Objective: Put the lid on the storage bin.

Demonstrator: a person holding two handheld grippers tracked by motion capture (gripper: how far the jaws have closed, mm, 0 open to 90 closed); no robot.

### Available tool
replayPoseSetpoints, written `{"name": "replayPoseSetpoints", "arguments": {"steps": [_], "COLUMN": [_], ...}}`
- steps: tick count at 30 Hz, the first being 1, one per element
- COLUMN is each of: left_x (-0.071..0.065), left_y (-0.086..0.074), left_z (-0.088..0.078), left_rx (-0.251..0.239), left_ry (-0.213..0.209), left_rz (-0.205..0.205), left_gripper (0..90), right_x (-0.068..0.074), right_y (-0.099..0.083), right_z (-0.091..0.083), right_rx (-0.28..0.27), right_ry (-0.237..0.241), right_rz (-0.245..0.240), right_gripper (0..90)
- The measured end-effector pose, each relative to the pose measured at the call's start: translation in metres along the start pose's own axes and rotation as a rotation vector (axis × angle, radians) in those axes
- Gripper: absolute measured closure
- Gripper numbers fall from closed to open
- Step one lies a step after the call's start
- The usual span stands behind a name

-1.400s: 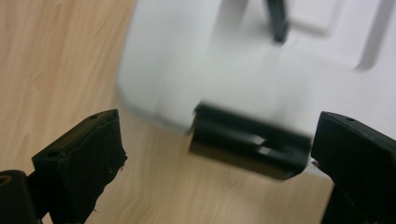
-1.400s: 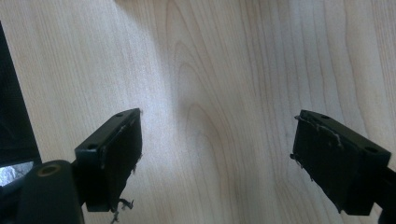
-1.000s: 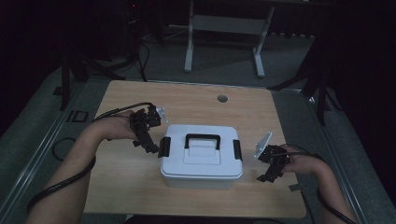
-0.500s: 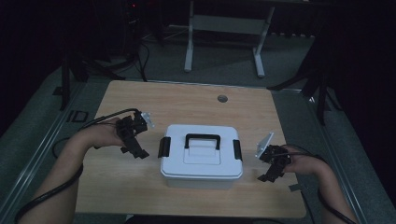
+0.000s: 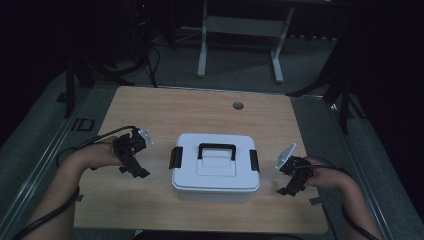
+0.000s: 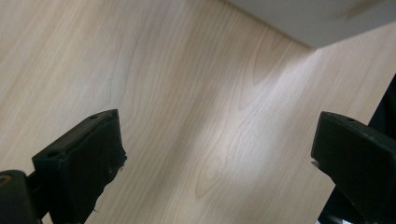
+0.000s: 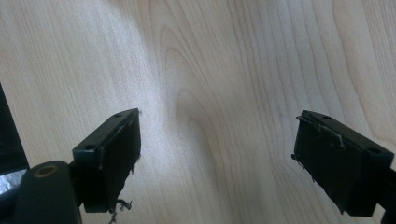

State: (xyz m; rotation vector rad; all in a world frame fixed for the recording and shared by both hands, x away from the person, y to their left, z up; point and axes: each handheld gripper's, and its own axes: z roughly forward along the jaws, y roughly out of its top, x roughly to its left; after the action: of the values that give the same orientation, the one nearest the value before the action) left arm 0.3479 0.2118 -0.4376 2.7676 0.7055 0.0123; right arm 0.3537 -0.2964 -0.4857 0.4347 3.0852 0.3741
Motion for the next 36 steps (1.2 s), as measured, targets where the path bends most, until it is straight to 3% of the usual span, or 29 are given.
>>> {"name": "replayPoseSetpoints", "arguments": {"steps": [11, 17, 24, 32, 34, 36], "left_x": [0.004, 0.004, 0.006, 0.008, 0.008, 0.008], "left_y": [-0.025, -0.03, -0.039, -0.049, -0.051, -0.054], "left_z": [0.012, 0.014, 0.021, 0.022, 0.023, 0.024], "left_rx": [0.009, -0.018, -0.001, -0.004, 0.003, 0.002], "left_ry": [-0.015, -0.018, -0.023, -0.02, -0.035, -0.018], "left_rz": [-0.045, -0.053, -0.067, -0.097, -0.122, -0.104], "left_gripper": [1.8, 1.8, 1.8, 1.8, 1.8, 1.8], "right_x": [0.0, 0.0, 0.0, -0.001, -0.001, -0.001], "right_y": [-0.003, -0.006, -0.008, -0.012, -0.012, -0.013], "right_z": [-0.003, -0.003, -0.001, -0.001, 0.0, 0.0], "right_rx": [-0.039, -0.057, -0.066, -0.081, -0.098, -0.104], "right_ry": [-0.027, -0.037, -0.046, -0.042, -0.036, -0.037], "right_rz": [0.004, -0.001, 0.002, 0.017, 0.027, 0.029], "right_gripper": [14.3, 13.9, 13.9, 13.8, 13.8, 13.8]}}
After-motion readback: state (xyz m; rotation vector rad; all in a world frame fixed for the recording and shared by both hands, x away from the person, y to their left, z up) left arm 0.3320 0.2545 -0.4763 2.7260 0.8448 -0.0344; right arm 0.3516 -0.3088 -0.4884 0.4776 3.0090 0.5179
